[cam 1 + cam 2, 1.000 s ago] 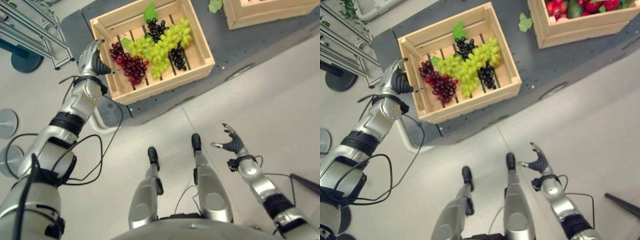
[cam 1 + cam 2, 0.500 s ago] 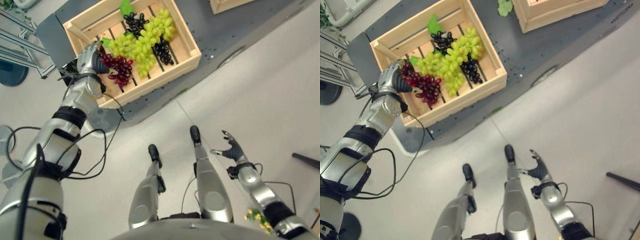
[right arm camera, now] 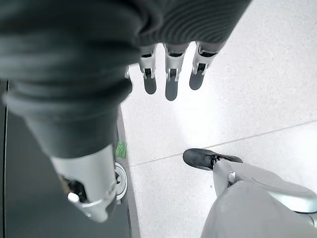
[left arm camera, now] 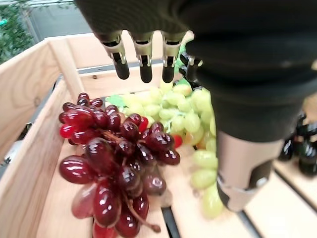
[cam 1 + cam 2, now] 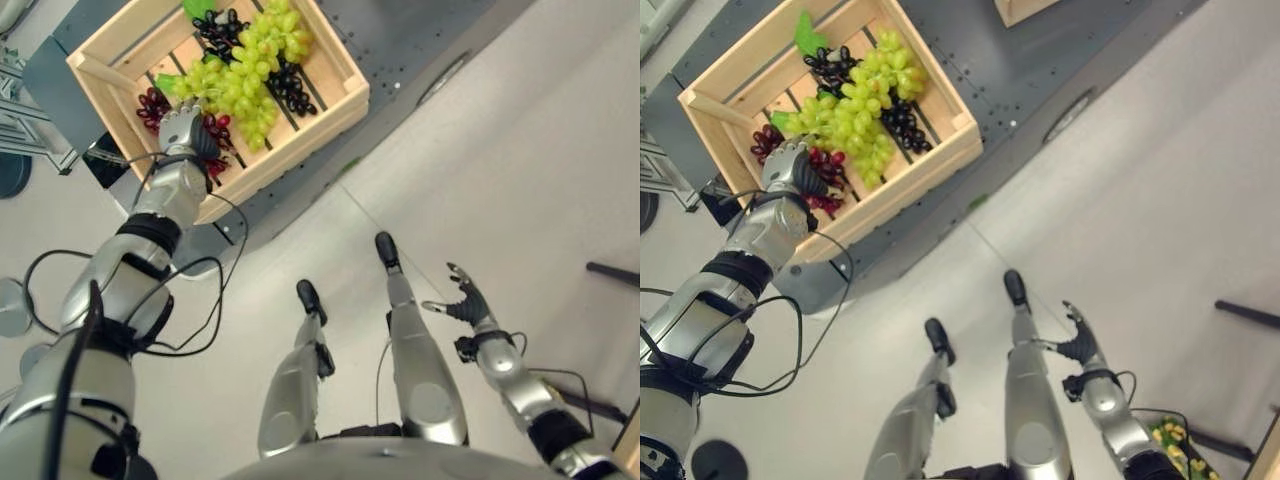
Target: Pick up the fruits from the basket on one side to the basket on the other side
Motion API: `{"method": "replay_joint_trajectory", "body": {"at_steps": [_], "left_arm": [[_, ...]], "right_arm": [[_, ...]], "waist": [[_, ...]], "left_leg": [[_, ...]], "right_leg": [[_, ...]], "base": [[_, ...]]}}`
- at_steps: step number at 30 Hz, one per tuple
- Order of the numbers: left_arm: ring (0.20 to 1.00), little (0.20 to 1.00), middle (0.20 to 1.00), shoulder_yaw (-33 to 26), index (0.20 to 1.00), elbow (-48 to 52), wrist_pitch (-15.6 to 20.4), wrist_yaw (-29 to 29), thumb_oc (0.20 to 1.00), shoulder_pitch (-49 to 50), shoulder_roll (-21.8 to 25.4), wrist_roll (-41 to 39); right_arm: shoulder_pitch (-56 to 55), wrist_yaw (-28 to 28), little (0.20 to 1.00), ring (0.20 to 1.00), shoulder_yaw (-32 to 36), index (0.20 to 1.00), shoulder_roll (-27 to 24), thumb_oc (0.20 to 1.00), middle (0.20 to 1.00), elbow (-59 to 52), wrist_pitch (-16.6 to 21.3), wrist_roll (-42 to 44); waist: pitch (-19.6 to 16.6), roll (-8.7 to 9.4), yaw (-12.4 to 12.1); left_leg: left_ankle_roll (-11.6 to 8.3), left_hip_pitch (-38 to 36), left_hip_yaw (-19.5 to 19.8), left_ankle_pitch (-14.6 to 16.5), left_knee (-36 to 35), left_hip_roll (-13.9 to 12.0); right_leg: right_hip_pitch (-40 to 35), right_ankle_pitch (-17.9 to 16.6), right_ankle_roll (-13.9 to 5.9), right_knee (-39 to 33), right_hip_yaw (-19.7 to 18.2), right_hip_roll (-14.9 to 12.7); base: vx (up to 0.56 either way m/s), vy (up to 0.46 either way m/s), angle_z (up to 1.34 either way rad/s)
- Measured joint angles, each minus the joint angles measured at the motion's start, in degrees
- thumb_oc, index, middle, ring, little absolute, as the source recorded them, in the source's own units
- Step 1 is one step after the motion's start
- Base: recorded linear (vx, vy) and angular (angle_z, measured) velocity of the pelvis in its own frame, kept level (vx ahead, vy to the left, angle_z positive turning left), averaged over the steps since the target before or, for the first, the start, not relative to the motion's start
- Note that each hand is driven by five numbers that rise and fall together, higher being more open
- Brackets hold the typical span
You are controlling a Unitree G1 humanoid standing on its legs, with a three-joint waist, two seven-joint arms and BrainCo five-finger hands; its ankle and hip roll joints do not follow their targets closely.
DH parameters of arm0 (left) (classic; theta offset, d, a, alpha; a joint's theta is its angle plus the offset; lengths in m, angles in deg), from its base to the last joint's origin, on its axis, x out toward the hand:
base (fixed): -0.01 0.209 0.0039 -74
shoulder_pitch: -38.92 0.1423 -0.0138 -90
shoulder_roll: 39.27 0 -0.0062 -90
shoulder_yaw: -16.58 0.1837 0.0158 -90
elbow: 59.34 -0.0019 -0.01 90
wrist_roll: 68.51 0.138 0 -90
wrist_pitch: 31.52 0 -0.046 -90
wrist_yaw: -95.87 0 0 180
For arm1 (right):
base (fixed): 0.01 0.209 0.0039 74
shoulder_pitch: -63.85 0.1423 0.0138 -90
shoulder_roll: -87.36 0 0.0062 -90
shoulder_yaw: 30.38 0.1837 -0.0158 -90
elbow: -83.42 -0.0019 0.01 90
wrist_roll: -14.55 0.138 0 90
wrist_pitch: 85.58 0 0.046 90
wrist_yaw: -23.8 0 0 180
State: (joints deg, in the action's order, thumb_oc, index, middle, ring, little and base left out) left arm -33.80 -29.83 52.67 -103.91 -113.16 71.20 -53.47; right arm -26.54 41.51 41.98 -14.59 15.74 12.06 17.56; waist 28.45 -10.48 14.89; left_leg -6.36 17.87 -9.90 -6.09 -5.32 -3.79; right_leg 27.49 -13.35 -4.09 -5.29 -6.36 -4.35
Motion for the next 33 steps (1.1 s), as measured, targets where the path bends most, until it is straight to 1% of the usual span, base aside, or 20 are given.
{"method": "replay_joint_trajectory", "body": {"at_steps": [3,4,6,7,9,12,14,15,16,17,18,21,25,26,27,30,33], "left_arm": [[1.0,1.0,1.0,0.3,1.0,-0.8,-0.1,-0.1,1.0,-1.0,0.0,0.8],[1.0,1.0,1.0,0.7,1.0,-1.4,-0.5,-0.3,1.0,-2.1,0.0,2.3],[1.0,1.0,1.0,2.6,1.0,-1.7,-1.1,-0.6,1.0,-2.9,0.1,2.9],[1.0,1.0,1.0,5.1,1.0,-1.9,-1.3,-0.7,1.0,-3.5,0.8,5.2],[1.0,1.0,1.0,5.1,1.0,-1.9,-1.6,-1.3,1.0,-3.6,1.0,6.9],[1.0,1.0,1.0,4.1,1.0,-2.5,-1.9,-1.9,1.0,-3.5,0.9,6.8],[1.0,1.0,1.0,-2.1,1.0,-2.6,-1.0,-1.9,1.0,-2.8,0.0,3.7],[1.0,1.0,1.0,-4.0,1.0,-2.8,-0.8,-1.9,1.0,-2.9,-0.5,-1.0],[1.0,1.0,1.0,-5.1,1.0,-2.8,-0.6,-1.9,1.0,-2.9,-0.8,-2.9],[1.0,1.0,1.0,-5.4,1.0,-2.8,-0.6,-1.9,1.0,-2.9,-0.8,-4.1],[1.0,1.0,1.0,-5.9,1.0,-2.4,-0.1,-2.3,1.0,-3.1,-0.9,-7.5],[1.0,1.0,1.0,-7.2,1.0,-1.9,0.6,-3.5,1.0,-3.8,-1.6,-13.5],[1.0,1.0,1.0,-7.5,1.0,-1.9,0.7,-4.5,1.0,-4.2,-1.6,-15.2],[1.0,1.0,1.0,-7.8,1.0,-2.0,0.9,-4.5,1.0,-4.3,-1.6,-16.7],[1.0,1.0,1.0,-9.9,1.0,-2.0,1.6,-4.4,1.0,-4.6,-1.7,-20.4],[1.0,1.0,1.0,-11.9,1.0,-2.2,2.1,-4.1,1.0,-5.1,-1.7,-26.5],[1.0,1.0,1.0,-11.9,1.0,-2.1,2.9,-3.9,1.0,-5.6,-1.4,-28.8]], "right_arm": [[0.0,0.4,1.0,1.0,0.0,1.0,-0.1,1.0,1.0,-0.8,0.3,0.0],[0.0,0.5,1.0,1.0,0.0,1.0,-0.1,1.0,1.0,-1.1,0.7,0.0],[-0.1,0.5,1.0,1.0,-0.3,1.0,-0.1,1.0,1.0,-1.2,0.8,0.0],[-0.1,0.5,1.0,1.0,-0.3,1.0,-0.2,1.0,1.0,-2.0,1.2,0.0],[-0.1,0.7,1.0,1.0,-0.3,1.0,-0.3,1.0,1.0,-2.2,1.4,0.3],[-0.1,1.1,1.0,1.0,-0.6,1.0,-0.2,1.0,1.0,-2.2,1.7,0.7],[-0.1,1.5,1.0,1.0,-0.4,1.0,0.2,1.0,1.0,-2.2,1.7,0.8],[-0.1,1.5,1.0,1.0,-0.4,1.0,0.4,1.0,1.0,-2.2,1.7,1.0],[-0.2,1.5,1.0,1.0,-0.4,1.0,0.5,1.0,1.0,-2.1,1.7,1.0],[-0.2,1.5,1.0,1.0,-0.3,1.0,0.7,1.0,1.0,-2.0,1.7,1.0],[-0.2,1.5,1.0,1.0,-0.3,1.0,0.8,1.0,1.0,-2.0,1.7,1.0],[-0.2,1.5,1.0,1.0,-0.4,1.0,1.5,1.0,1.0,-1.9,1.7,1.1],[-0.2,1.5,1.0,1.0,-1.0,1.0,2.2,1.0,1.0,-1.8,1.7,1.1],[-0.2,1.4,1.0,1.0,-1.1,1.0,2.2,1.0,1.0,-1.8,1.7,1.2],[-0.2,1.4,1.0,1.0,-1.1,1.0,2.4,1.0,1.0,-1.8,1.7,1.2],[-0.2,1.0,1.0,1.0,-1.1,1.0,2.5,1.0,1.0,-1.8,1.6,1.2],[-0.2,0.7,1.0,1.0,-1.1,1.0,2.4,1.0,1.0,-1.9,1.6,1.2]], "waist": [[0.2,-0.14,0.1],[0.6,-0.14,0.2],[0.6,-0.11,0.2],[0.6,-0.1,0.1],[0.6,-0.05,-0.1],[0.7,0.01,0.1],[0.7,0.01,0.0],[0.7,0.02,0.1],[0.7,0.02,0.0],[0.7,0.02,0.1],[0.7,0.02,0.1],[0.7,0.07,0.1],[0.8,0.16,0.3],[0.8,0.19,0.4],[0.9,0.4,0.5],[1.0,0.54,1.1],[1.0,0.54,1.2]], "left_leg": [[-0.04,0.7,-1.0,0.2,0.0,0.0],[-0.04,0.9,-1.2,0.2,0.0,0.0],[-0.1,1.1,-1.3,0.3,0.0,0.0],[-0.16,1.4,-1.8,0.5,0.0,0.0],[-0.16,1.9,-2.4,0.5,0.0,0.1],[-0.11,2.2,-2.7,0.7,0.2,0.1],[-0.12,2.2,-2.9,0.7,0.2,0.0],[-0.14,2.2,-2.9,0.7,0.2,0.0],[-0.14,2.2,-2.9,0.7,0.2,0.0],[-0.14,2.2,-2.9,0.7,0.1,0.0],[-0.16,2.1,-3.0,0.7,0.1,0.0],[-0.22,2.2,-3.6,0.9,0.0,-0.1],[-0.24,2.2,-4.2,1.1,0.0,-0.3],[-0.26,2.2,-4.2,1.1,0.0,-0.3],[-0.35,2.1,-4.3,1.2,0.0,-0.4],[-0.39,2.0,-4.4,1.3,0.1,-0.5],[-0.43,1.8,-4.6,1.3,0.0,-0.6]], "right_leg": [[1.3,-0.1,-0.09,0.0,-1.0,0.1],[1.7,-0.3,-0.04,0.0,-1.1,0.2],[2.0,-0.3,0.0,0.0,-1.4,0.3],[2.5,-0.3,-0.02,0.0,-1.8,0.4],[3.2,-0.4,-0.11,0.0,-2.3,0.4],[3.8,-0.8,0.2,0.0,-2.8,0.5],[3.8,-0.8,0.2,0.0,-2.9,0.6],[3.8,-0.8,0.2,0.0,-2.9,0.6],[3.8,-0.8,0.19,0.0,-2.9,0.6],[3.8,-0.8,0.18,0.0,-2.9,0.6],[3.9,-0.7,-0.02,0.0,-3.0,0.7],[4.2,-0.7,-0.09,0.0,-3.5,0.9],[4.7,-0.9,-0.05,0.0,-4.1,1.2],[4.7,-0.9,-0.05,0.0,-4.1,1.3],[4.7,-0.9,-0.05,0.0,-4.1,1.4],[4.6,-1.3,0.45,0.0,-4.1,1.5],[4.6,-1.4,0.59,0.0,-4.1,1.6]], "base": [[0.0,0.003,-0.17],[0.0,0.005,-0.09],[0.0,0.009,-0.09],[0.01,0.014,-0.12],[0.01,0.015,-0.13],[0.02,0.012,-0.09],[0.0,0.0,0.0],[0.0,0.0,0.0],[0.0,0.0,0.0],[0.0,0.0,0.0],[0.0,0.0,0.0],[0.01,-0.013,-0.08],[0.03,-0.017,-0.11],[0.04,-0.012,-0.05],[0.03,-0.011,-0.03],[0.05,-0.015,-0.03],[0.03,-0.025,-0.06]]}}
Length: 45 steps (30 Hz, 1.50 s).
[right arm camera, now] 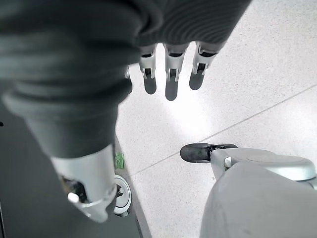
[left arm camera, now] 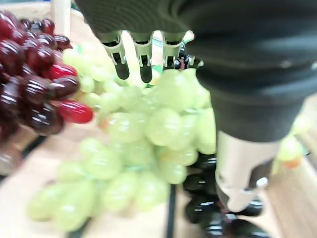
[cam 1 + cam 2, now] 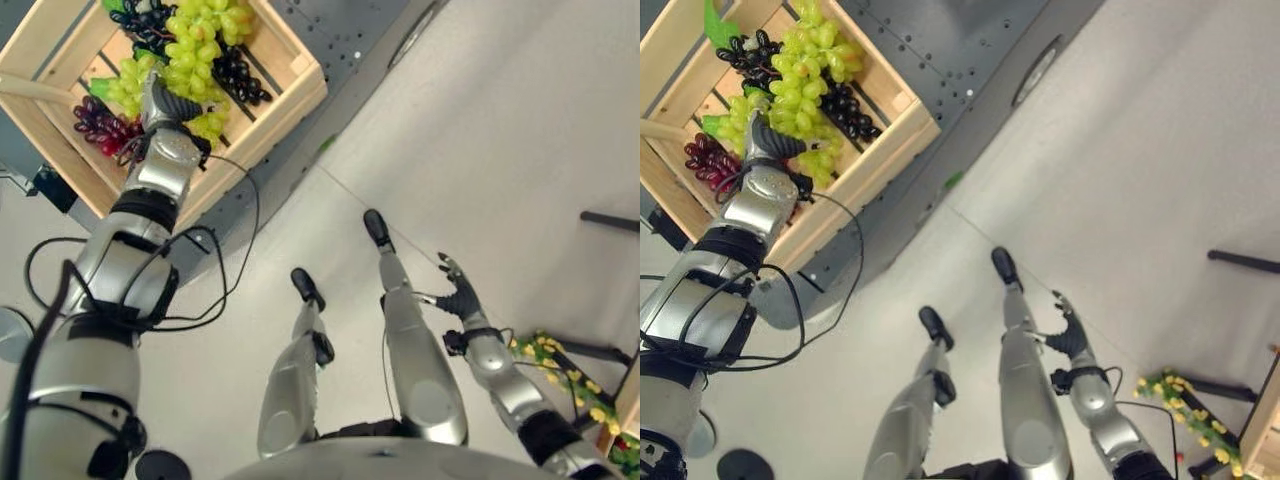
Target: Pick up the fruits from the basket on one side to the basket on the other side
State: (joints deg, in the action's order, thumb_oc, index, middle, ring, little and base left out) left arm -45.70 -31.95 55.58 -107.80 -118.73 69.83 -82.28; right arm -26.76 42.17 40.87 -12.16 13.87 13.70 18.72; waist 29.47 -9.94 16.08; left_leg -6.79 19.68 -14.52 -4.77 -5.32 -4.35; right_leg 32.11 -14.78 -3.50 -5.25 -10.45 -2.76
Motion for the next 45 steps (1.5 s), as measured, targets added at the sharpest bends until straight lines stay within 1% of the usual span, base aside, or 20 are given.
{"method": "replay_joint_trajectory", "body": {"at_steps": [3,8,9,10,12,14,19,22,26,32,41,45], "left_arm": [[1.0,1.0,1.0,0.6,1.0,0.3,0.1,0.0,1.0,-0.2,1.2,0.7],[1.0,1.0,1.0,0.5,1.0,0.3,0.2,0.1,1.0,-0.2,1.4,0.4],[1.0,1.0,1.0,0.2,1.0,0.3,0.4,0.3,1.0,-0.2,1.2,-0.7],[1.0,1.0,1.0,-0.3,1.0,0.7,1.0,1.2,1.0,-0.3,0.9,-4.1],[1.0,1.0,1.0,-0.2,1.0,1.0,1.6,2.3,1.0,-0.7,0.9,-6.7],[1.0,1.0,1.0,0.0,1.0,1.1,2.1,2.8,1.0,-1.1,0.8,-7.6],[1.0,1.0,1.0,2.1,1.0,1.1,2.2,3.3,1.0,-2.9,0.7,-7.2],[1.0,1.0,1.0,2.9,1.0,0.9,2.0,3.3,1.0,-3.5,0.7,-4.9],[1.0,1.0,1.0,4.9,1.0,-0.1,0.6,2.7,1.0,-4.2,0.7,-0.9],[1.0,1.0,1.0,5.4,1.0,-2.9,-1.4,2.0,1.0,-4.1,0.9,7.5],[1.0,1.0,1.0,5.8,1.0,-6.2,-3.6,1.1,1.0,-3.6,1.3,15.4],[1.0,1.0,1.0,5.5,1.0,-7.4,-4.6,0.6,1.0,-3.3,1.6,17.6]], "right_arm": [[0.0,-0.3,1.0,1.0,-0.1,1.0,0.0,1.0,1.0,-0.1,0.0,0.0],[0.0,-0.4,1.0,1.0,-0.1,1.0,-0.1,1.0,1.0,0.0,0.0,0.0],[0.0,-0.4,1.0,1.0,0.0,1.0,-0.1,1.0,1.0,0.0,-0.1,0.0],[0.0,-0.5,1.0,1.0,-0.1,1.0,0.0,1.0,1.0,0.0,-0.1,0.0],[0.0,-0.6,1.0,1.0,0.0,1.0,0.0,1.0,1.0,0.0,-0.3,0.0],[0.0,-0.8,1.0,1.0,-0.1,1.0,0.0,1.0,1.0,0.0,-0.7,0.0],[0.0,-0.9,1.0,1.0,-0.1,1.0,0.0,1.0,1.0,0.1,-0.7,0.0],[0.0,-1.1,1.0,1.0,-0.1,1.0,0.0,1.0,1.0,0.1,-0.7,0.0],[0.0,-1.4,1.0,1.0,-0.1,1.0,-0.1,1.0,1.0,0.1,-0.7,0.0],[-0.2,-1.4,1.0,1.0,-0.1,1.0,-0.2,1.0,1.0,0.0,-0.7,0.1],[-1.0,-1.4,1.0,1.0,0.0,1.0,-1.0,1.0,1.0,-1.6,-0.5,2.1],[-1.4,-1.4,1.0,1.0,-0.2,1.0,-2.0,1.0,1.0,-2.5,0.5,2.2]], "waist": [[0.0,0.0,0.0],[0.0,0.0,0.1],[0.0,0.0,0.0],[0.0,0.0,0.0],[0.0,0.0,0.0],[0.0,0.0,0.0],[0.0,-0.01,-0.1],[0.0,-0.01,0.0],[0.0,-0.01,0.1],[0.0,-0.01,0.0],[0.0,-0.01,0.0],[0.0,-0.01,0.0]], "left_leg": [[-0.08,-0.2,-0.5,0.1,0.0,-0.3],[-0.12,-0.3,-0.7,0.1,-0.1,-0.5],[-0.12,-0.4,-0.7,0.1,-0.1,-0.5],[-0.13,-0.5,-0.7,0.1,-0.1,-0.5],[-0.12,-0.6,-0.6,0.1,-0.1,-0.4],[-0.13,-0.8,-0.6,0.1,-0.1,-0.4],[-0.12,-1.0,-0.6,0.1,-0.1,-0.4],[-0.12,-1.1,-0.6,0.1,-0.1,-0.4],[-0.12,-1.0,-0.9,0.1,-0.1,-0.3],[-0.29,-1.0,-1.2,0.2,-0.1,-0.2],[-0.69,-0.9,-1.3,0.9,-0.1,-0.2],[-0.95,-0.8,-1.3,1.2,-0.1,-0.4]], "right_leg": [[0.0,-0.2,0.23,0.0,0.0,0.4],[0.0,-0.3,0.35,0.0,0.0,0.6],[0.0,-0.3,0.33,0.0,0.0,0.6],[-0.1,-0.3,0.31,0.0,0.0,0.6],[-0.2,-0.3,0.3,0.0,0.0,0.5],[-0.4,-0.3,0.33,0.0,0.1,0.5],[-0.6,-0.3,0.33,0.0,0.1,0.5],[-0.6,-0.3,0.34,0.0,0.1,0.5],[-0.5,-0.2,0.25,0.0,0.0,0.5],[0.0,-0.2,0.21,0.0,-0.6,0.6],[1.1,-0.2,0.14,0.0,-1.7,1.0],[1.5,-0.3,0.25,0.0,-1.7,1.3]], "base": [[0.02,-0.01,-0.05],[0.0,-0.001,-0.01],[0.0,0.0,0.0],[0.0,0.0,0.0],[0.0,0.0,0.0],[0.0,0.0,0.0],[0.0,0.0,0.0],[0.0,0.0,0.0],[0.0,0.0,0.0],[0.0,0.011,-0.05],[0.0,-0.006,-0.09],[0.0,-0.018,-0.08]]}}
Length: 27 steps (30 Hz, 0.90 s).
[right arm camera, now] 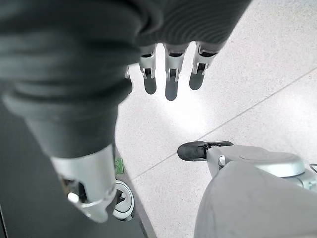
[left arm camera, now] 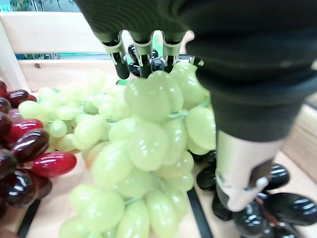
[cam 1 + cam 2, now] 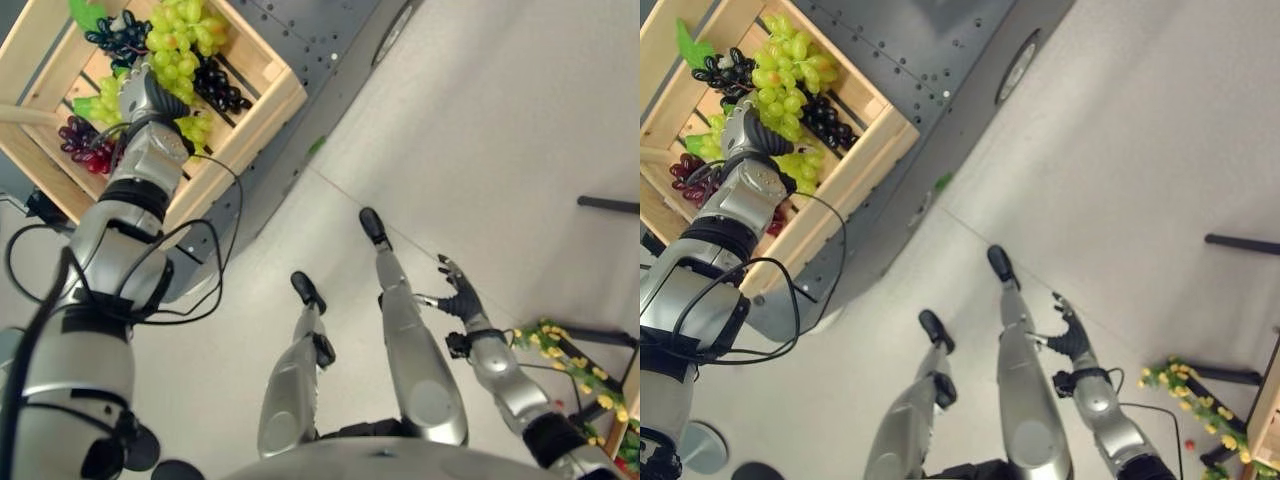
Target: Pick up the fruits from the basket on one side to the basket on the other side
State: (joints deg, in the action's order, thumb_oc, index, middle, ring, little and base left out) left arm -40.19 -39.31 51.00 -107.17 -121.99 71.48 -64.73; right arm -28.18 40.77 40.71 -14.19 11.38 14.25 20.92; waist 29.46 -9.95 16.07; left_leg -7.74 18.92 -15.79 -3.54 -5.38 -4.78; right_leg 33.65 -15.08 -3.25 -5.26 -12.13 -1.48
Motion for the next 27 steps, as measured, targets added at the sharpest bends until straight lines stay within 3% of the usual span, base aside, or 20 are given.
{"method": "replay_joint_trajectory", "body": {"at_steps": [7,8,9,10,27], "left_arm": [[1.0,1.0,1.0,-1.3,1.0,-1.3,-1.1,-1.5,1.0,0.6,0.2,1.7],[0.771,0.771,0.771,-1.3,0.771,-1.3,-1.1,-1.7,0.771,0.7,0.2,1.6],[0.282,0.282,0.282,-2.8,0.282,-1.1,-1.1,-1.8,0.282,0.9,0.1,1.5],[0.2,0.2,0.2,-3.5,0.2,-1.1,-1.1,-1.9,0.2,0.9,0.0,0.8],[0.2,0.2,0.2,-7.5,0.2,-0.8,-0.1,-8.0,0.2,1.0,-0.3,-3.6]], "right_arm": [[-0.6,0.2,1.0,1.0,0.0,1.0,-0.6,1.0,1.0,-1.7,1.2,0.0],[-0.6,0.2,1.0,1.0,0.0,1.0,-0.6,1.0,1.0,-1.7,1.2,0.0],[-0.7,0.2,1.0,1.0,0.0,1.0,-0.6,1.0,1.0,-1.7,1.3,0.0],[-0.7,0.2,1.0,1.0,0.0,1.0,-0.6,1.0,1.0,-1.8,1.3,0.0],[-2.7,1.4,1.0,1.0,-0.1,1.0,-0.7,1.0,1.0,-3.8,2.3,0.0]], "waist": [[0.0,0.0,0.1],[0.0,0.0,0.1],[0.0,0.0,0.1],[0.0,0.0,0.1],[0.1,0.35,0.1]], "left_leg": [[-0.17,1.0,0.0,0.1,0.0,-0.2],[-0.17,1.0,0.0,0.1,0.0,-0.2],[-0.17,1.3,0.0,0.1,0.0,-0.2],[-0.17,1.6,0.0,0.1,0.0,-0.2],[-0.3,3.1,0.1,0.2,0.0,-0.3]], "right_leg": [[1.2,-0.2,0.22,0.0,0.0,0.3],[1.3,-0.2,0.21,0.0,0.0,0.3],[1.5,-0.2,0.22,0.0,0.0,0.3],[1.8,-0.2,0.27,0.0,0.0,0.3],[3.5,-0.8,0.79,0.0,0.0,0.5]], "base": [[0.0,-0.01,-0.02],[0.01,-0.03,-0.02],[0.0,0.0,0.0],[0.0,0.0,0.0],[0.0,-0.001,0.0]]}}
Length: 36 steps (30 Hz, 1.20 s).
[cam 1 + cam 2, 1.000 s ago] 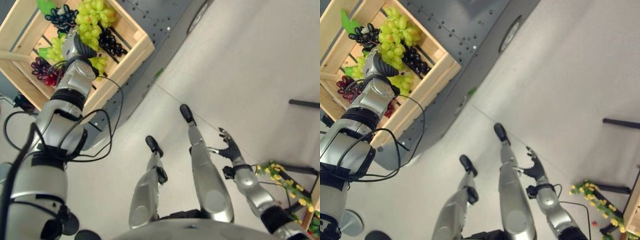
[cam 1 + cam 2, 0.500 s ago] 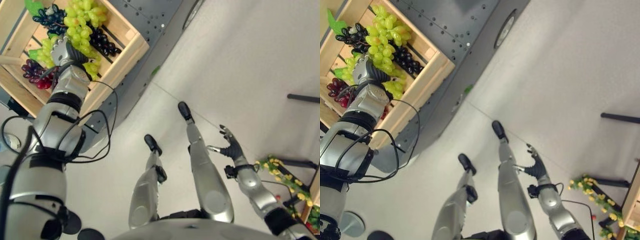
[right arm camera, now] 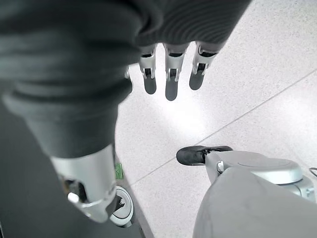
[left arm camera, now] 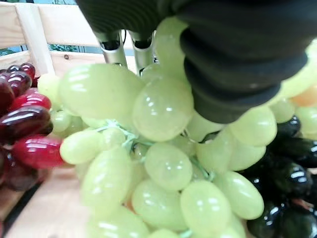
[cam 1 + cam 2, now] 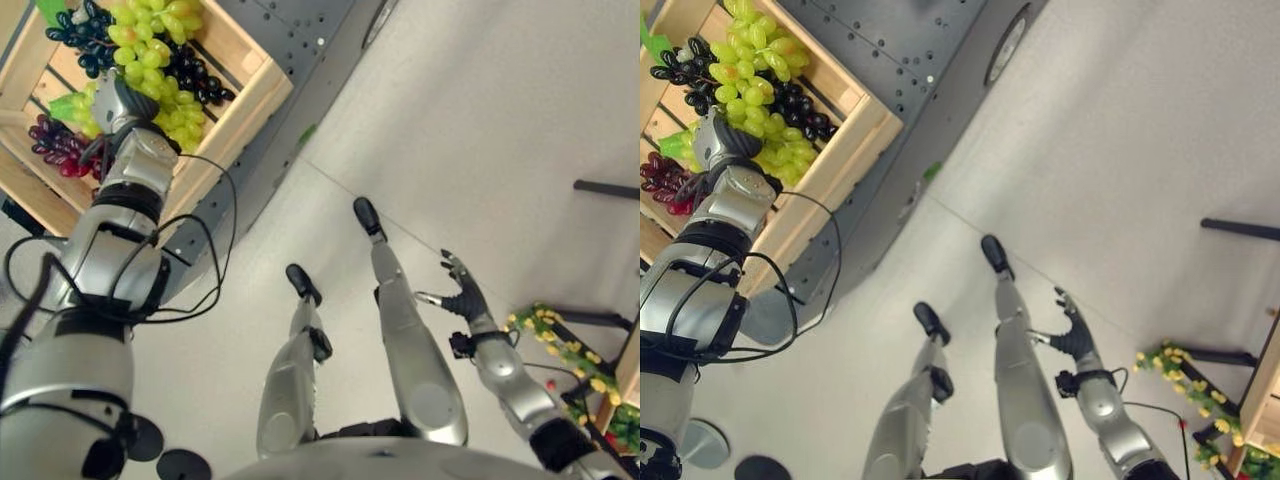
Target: Pick up the fruits from the basket on one side to the basket on the other side
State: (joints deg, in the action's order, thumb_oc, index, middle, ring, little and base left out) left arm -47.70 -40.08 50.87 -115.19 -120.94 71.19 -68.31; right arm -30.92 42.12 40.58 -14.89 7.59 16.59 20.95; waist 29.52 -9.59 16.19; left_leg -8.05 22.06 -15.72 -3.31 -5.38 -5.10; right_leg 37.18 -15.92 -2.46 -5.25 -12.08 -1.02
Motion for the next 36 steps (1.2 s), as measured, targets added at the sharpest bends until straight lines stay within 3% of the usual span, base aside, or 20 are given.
{"method": "replay_joint_trajectory", "body": {"at_steps": [11,22,29,31,33,36], "left_arm": [[0.2,0.2,0.2,0.0,0.2,0.4,0.6,-1.8,0.2,0.0,0.2,-2.1],[0.2,0.2,0.2,5.1,0.2,8.9,2.4,5.0,0.2,8.5,6.1,6.0],[0.2,0.2,0.2,6.2,0.2,25.4,4.8,7.8,0.2,17.9,13.5,10.4],[0.2,0.2,0.2,3.1,0.2,35.1,5.8,9.2,0.2,25.1,17.9,12.0],[0.2,0.2,0.2,2.6,0.2,36.6,6.4,9.6,0.2,27.1,18.5,13.3],[0.2,0.2,0.2,0.4,0.2,43.4,7.0,11.7,0.2,32.1,21.8,15.0]], "right_arm": [[-0.1,1.0,1.0,1.0,-1.5,1.0,-1.1,1.0,1.0,-0.5,0.1,-0.1],[0.6,1.0,1.0,1.0,-1.9,1.0,-3.0,1.0,1.0,-0.7,0.2,-0.3],[3.0,0.9,1.0,1.0,-1.3,1.0,-3.5,1.0,1.0,0.6,0.1,-1.3],[4.4,0.8,1.0,1.0,-0.5,1.0,-3.6,1.0,1.0,1.4,0.0,-2.1],[4.4,0.8,1.0,1.0,0.4,1.0,-3.9,1.0,1.0,1.5,0.0,-2.6],[5.2,-0.1,1.0,1.0,1.8,1.0,-4.0,1.0,1.0,2.4,-0.1,-3.1]], "waist": [[-0.2,1.86,-0.1],[-0.1,2.08,-1.2],[0.0,1.89,-4.4],[0.3,1.37,-5.0],[0.4,1.05,-5.1],[0.6,0.6,-7.2]], "left_leg": [[-0.03,0.1,0.1,0.0,0.0,-0.3],[-0.41,-3.4,0.3,0.3,0.0,-0.4],[-0.36,-4.6,3.8,0.1,0.3,-0.4],[-0.51,-6.1,5.3,0.0,0.3,-0.6],[-0.54,-7.2,6.0,0.0,0.3,-0.7],[-0.57,-8.2,7.1,-0.1,0.3,-0.8]], "right_leg": [[0.1,0.0,-0.07,0.0,0.0,0.3],[-2.5,-0.6,0.75,0.0,1.9,0.2],[-4.5,-0.7,0.98,0.0,4.1,-0.2],[-6.4,-0.7,1.55,0.0,6.3,-0.3],[-7.7,-0.6,1.89,0.0,7.2,-0.4],[-9.4,-0.4,2.14,0.0,9.1,-0.7]], "base": [[0.0,0.0,0.0],[-0.02,-0.006,-0.04],[-0.03,-0.025,0.1],[-0.03,-0.044,0.16],[-0.02,-0.026,0.18],[-0.01,-0.041,0.17]]}}
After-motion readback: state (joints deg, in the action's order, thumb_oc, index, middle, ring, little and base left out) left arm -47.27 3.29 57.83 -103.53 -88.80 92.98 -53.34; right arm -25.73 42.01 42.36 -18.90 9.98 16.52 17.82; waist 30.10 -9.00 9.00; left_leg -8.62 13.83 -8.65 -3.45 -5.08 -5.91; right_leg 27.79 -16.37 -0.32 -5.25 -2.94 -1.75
